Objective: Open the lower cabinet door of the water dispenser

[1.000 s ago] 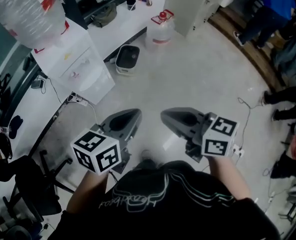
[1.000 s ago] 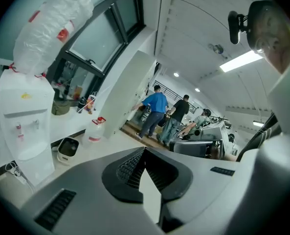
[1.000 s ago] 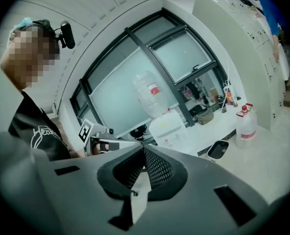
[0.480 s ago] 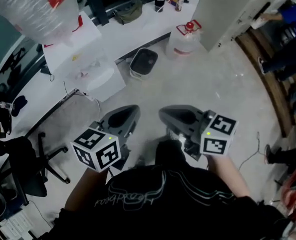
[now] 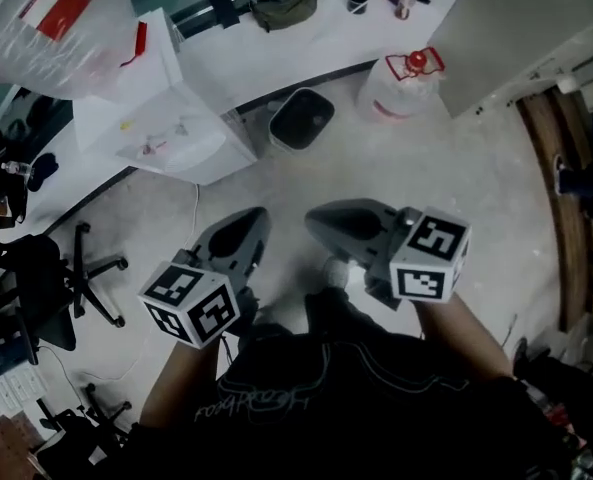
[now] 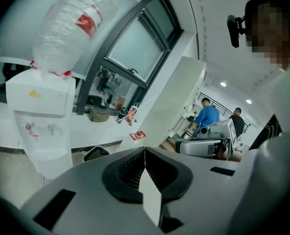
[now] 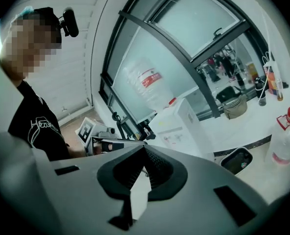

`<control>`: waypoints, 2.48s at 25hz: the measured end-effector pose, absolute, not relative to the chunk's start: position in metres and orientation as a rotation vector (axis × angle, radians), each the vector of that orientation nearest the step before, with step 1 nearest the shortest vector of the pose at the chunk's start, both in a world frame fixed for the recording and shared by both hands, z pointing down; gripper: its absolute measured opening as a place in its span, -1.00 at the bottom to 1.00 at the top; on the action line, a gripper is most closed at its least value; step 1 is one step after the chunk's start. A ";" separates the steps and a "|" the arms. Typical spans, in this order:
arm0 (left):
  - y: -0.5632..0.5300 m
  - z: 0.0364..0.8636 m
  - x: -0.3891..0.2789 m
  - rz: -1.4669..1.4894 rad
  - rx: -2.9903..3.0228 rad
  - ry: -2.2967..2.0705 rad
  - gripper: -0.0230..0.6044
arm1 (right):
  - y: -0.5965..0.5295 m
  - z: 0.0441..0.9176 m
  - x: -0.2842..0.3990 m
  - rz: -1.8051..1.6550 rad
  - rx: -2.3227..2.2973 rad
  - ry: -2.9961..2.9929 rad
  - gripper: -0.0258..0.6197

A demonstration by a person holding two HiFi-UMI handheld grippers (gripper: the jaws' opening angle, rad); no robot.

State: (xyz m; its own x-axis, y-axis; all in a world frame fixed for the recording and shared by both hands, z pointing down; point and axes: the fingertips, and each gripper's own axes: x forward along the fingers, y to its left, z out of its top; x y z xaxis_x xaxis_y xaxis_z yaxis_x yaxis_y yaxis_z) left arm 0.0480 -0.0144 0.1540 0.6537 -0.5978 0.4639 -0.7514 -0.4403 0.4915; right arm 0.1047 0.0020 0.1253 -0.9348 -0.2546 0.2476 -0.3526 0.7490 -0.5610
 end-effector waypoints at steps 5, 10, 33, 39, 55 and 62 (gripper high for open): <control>-0.037 0.194 0.056 0.274 2.114 -1.098 -0.92 | -0.025 0.163 0.109 0.906 0.393 -2.754 -0.88; -0.059 0.258 0.049 0.248 2.019 -1.110 -0.92 | -0.045 0.219 0.099 0.917 0.358 -2.681 -0.88; -0.157 0.502 -0.030 0.276 1.869 -1.462 -0.92 | -0.143 0.471 0.033 0.820 0.340 -2.563 -0.88; -0.182 0.538 -0.039 0.332 1.818 -1.545 -0.92 | -0.152 0.512 0.031 0.873 0.254 -2.540 -0.88; -0.226 0.614 -0.063 0.382 1.548 -1.781 -0.91 | -0.192 0.554 0.042 0.646 -0.062 -2.484 -0.88; -0.245 0.632 -0.083 0.365 1.451 -1.849 -0.66 | -0.204 0.565 0.052 0.633 -0.127 -2.442 -0.88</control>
State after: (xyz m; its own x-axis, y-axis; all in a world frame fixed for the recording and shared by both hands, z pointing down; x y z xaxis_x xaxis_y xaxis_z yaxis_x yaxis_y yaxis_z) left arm -0.0828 -0.2450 0.6320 -0.0821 -0.7107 0.6987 -0.9230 0.3186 0.2157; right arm 0.0518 -0.2043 0.5646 -0.8116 0.2330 0.5357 -0.0566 0.8814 -0.4690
